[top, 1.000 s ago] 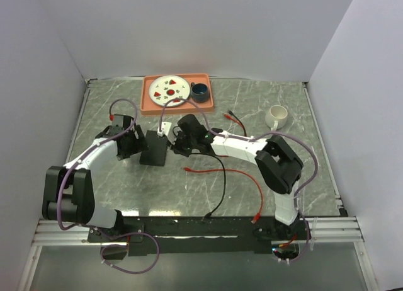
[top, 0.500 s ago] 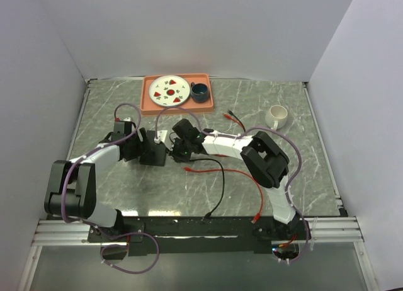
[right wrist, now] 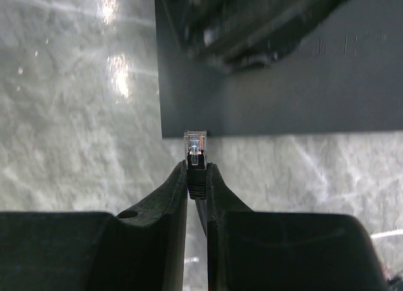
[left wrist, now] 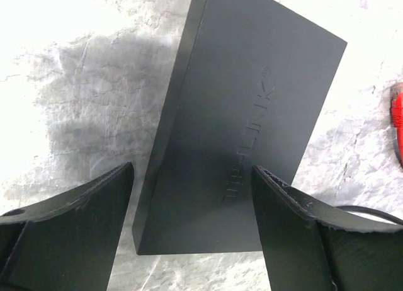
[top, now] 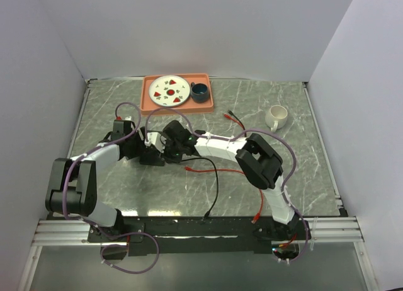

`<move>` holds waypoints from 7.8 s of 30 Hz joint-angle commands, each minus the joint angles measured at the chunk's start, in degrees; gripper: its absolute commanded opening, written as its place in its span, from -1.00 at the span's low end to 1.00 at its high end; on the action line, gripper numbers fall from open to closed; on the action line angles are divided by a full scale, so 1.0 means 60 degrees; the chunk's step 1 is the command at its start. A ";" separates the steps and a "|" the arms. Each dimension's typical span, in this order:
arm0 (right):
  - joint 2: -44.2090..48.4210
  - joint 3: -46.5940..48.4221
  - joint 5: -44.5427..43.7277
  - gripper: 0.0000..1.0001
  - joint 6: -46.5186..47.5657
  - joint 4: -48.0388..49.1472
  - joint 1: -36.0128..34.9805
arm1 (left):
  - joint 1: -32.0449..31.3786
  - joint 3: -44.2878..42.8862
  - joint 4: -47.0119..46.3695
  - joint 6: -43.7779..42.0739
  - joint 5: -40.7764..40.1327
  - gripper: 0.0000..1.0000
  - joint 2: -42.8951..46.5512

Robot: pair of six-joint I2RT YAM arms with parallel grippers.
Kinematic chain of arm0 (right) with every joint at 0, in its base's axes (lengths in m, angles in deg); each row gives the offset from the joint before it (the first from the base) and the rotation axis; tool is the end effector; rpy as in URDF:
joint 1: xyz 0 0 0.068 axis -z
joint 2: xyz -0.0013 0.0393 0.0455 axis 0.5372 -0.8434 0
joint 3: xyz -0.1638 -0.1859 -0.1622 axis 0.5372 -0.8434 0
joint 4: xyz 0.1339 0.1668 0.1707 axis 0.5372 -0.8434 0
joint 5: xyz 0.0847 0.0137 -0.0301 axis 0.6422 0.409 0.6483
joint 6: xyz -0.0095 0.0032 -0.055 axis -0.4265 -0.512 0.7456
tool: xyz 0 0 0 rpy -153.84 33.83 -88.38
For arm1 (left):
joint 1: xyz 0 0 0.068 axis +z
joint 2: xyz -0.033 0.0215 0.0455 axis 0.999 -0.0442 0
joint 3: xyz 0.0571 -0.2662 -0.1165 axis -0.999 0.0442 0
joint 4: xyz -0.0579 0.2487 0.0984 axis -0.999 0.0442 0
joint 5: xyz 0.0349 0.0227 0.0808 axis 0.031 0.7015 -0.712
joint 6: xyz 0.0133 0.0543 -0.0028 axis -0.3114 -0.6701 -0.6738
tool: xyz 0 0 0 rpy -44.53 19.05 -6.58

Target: Insert the plug into the switch port

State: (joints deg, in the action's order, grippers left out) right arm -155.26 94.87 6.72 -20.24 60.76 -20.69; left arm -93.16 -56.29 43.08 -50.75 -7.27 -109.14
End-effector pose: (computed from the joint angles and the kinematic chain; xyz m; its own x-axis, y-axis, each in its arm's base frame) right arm 0.2835 0.3988 0.1849 -0.0122 -0.7225 -0.6913 -0.9929 0.0907 -0.0773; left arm 0.2913 -0.0351 0.1764 -0.7761 -0.3970 -0.4899 -0.1991 0.8915 -0.4070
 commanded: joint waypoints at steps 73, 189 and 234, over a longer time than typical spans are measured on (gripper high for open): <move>-0.0959 0.2094 -0.1194 -1.00 -0.1263 -0.0640 -0.0173 | -0.0384 0.0650 -0.0820 0.0587 0.1900 -0.92 -0.0770; 0.2337 -0.0850 -0.1794 0.19 -0.1366 0.0241 0.0222 | -0.2333 0.1414 0.0512 0.2697 -0.1483 0.61 0.1823; 0.3997 -0.7795 -0.9572 0.07 -0.2597 0.8179 -0.2839 | -0.2801 0.2100 -0.0526 0.2960 0.1357 0.48 0.3244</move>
State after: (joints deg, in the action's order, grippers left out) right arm -126.91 46.37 -36.64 -35.17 101.46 -37.46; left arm -109.90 -44.35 42.40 -33.75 -0.67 -89.39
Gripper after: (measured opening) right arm 0.548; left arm 0.743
